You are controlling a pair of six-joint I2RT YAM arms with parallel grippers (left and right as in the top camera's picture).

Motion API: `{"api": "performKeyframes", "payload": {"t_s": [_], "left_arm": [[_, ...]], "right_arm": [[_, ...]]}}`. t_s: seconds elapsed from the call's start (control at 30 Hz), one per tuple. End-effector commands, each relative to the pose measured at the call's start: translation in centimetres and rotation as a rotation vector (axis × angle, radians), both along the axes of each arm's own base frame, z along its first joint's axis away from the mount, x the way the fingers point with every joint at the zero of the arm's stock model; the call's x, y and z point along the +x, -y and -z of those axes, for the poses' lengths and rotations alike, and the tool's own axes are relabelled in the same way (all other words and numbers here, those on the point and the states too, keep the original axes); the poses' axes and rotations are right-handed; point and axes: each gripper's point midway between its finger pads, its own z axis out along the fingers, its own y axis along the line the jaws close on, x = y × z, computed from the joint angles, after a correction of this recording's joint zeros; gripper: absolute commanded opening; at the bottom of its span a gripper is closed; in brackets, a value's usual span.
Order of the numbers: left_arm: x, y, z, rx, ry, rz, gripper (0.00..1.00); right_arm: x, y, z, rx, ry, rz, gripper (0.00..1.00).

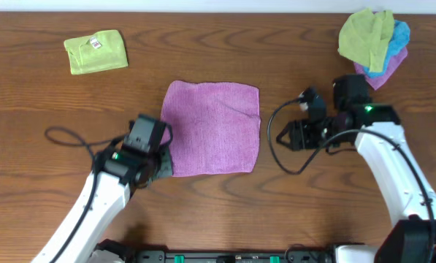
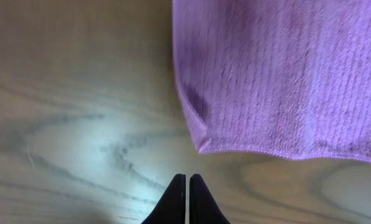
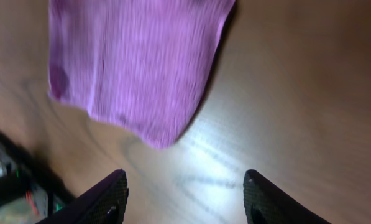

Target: Fold the cloth

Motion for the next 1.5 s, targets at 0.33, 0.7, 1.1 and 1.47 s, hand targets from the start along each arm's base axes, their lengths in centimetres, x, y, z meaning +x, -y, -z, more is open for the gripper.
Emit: {"api": "performKeyframes", "payload": {"t_s": [0.33,0.7,1.1,1.47], "left_arm": [[-1.7,0.2,3.6,-0.114,0.004,-0.146,0.36],[-0.3,2.6,6.3,-0.194,-0.069,-0.129,0.58],[0.3,2.1,7.7,-0.143,-0.074,-0.116,0.54],[1.0,2.1,8.1,-0.127,-0.052,-0.104,0.20]], "right_arm": [[-4.6,-0.6,-0.4,0.044,0.082,0.048,0.67],[-3.5,-0.8,-0.9,0.077,0.091,0.116,0.67],[-4.1,-1.8,-0.8,0.080,0.077,0.086,0.68],[-4.2,-1.9,-0.8,0.077,0.079,0.073,0.69]]}}
